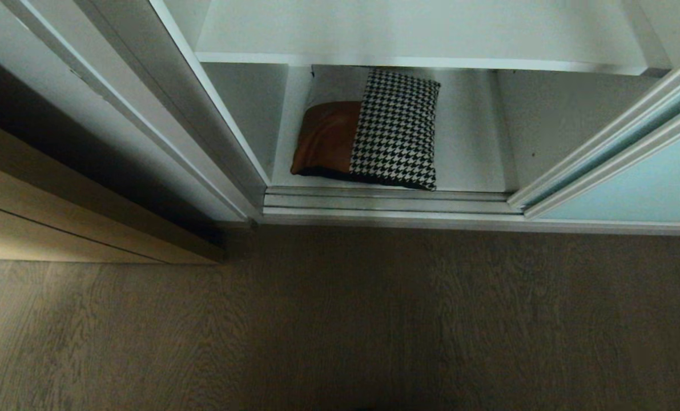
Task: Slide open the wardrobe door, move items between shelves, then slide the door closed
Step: Open the door
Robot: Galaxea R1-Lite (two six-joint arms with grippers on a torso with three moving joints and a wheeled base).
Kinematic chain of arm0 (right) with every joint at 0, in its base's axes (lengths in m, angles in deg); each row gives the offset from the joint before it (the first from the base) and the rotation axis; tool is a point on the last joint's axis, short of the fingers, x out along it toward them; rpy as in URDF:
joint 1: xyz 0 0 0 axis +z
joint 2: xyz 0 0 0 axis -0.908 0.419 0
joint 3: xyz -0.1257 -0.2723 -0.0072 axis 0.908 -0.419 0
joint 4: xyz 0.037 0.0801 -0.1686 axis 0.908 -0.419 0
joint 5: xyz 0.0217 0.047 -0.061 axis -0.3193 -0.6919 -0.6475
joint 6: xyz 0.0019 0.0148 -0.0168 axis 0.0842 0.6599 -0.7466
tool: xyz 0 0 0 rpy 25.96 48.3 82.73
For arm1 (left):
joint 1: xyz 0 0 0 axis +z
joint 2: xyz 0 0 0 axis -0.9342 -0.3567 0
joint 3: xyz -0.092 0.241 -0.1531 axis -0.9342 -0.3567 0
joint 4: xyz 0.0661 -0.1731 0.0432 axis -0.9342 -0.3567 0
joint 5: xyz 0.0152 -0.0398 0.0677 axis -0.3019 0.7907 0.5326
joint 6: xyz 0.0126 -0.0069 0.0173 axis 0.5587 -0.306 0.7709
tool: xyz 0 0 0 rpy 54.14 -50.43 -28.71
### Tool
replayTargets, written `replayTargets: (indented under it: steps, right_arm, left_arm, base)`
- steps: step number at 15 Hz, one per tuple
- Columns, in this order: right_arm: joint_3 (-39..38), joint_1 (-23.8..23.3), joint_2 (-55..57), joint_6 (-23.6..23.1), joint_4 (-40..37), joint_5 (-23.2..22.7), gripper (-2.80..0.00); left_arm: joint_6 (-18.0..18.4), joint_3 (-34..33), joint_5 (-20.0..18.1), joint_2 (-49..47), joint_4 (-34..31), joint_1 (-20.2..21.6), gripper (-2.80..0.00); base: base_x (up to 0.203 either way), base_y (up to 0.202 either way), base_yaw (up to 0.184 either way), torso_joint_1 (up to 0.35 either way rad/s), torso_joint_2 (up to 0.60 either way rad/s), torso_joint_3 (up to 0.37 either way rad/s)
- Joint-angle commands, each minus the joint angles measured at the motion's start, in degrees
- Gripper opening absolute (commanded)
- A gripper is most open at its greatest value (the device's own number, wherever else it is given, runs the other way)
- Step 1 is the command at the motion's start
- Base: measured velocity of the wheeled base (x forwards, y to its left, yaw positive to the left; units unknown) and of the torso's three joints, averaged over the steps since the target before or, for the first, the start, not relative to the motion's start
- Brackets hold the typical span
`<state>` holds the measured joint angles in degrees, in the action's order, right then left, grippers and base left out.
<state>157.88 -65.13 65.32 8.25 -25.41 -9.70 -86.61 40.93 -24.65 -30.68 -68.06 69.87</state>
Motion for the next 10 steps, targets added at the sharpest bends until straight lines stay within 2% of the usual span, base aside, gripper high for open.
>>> replayTargets:
  steps: [1,7,10]
  right_arm:
    - [-3.73,0.75,-5.88,-2.56,-2.56,-0.91,-2.80]
    - [-27.39,0.79,-25.11,-11.04,-4.89,-1.22,-2.80]
    - [-41.15,1.05,-35.00,-15.30,-5.68,0.14,-2.80]
  left_arm:
    - [0.00,-0.09,0.00,-0.09,0.00,0.02,-2.80]
    - [0.00,-0.09,0.00,-0.09,0.00,0.02,-2.80]
    - [0.00,-0.09,0.00,-0.09,0.00,0.02,-2.80]
  base:
    - [0.000,0.000,0.000,0.000,0.00,0.000]
    - [0.000,0.000,0.000,0.000,0.00,0.000]
    - [0.000,0.000,0.000,0.000,0.00,0.000]
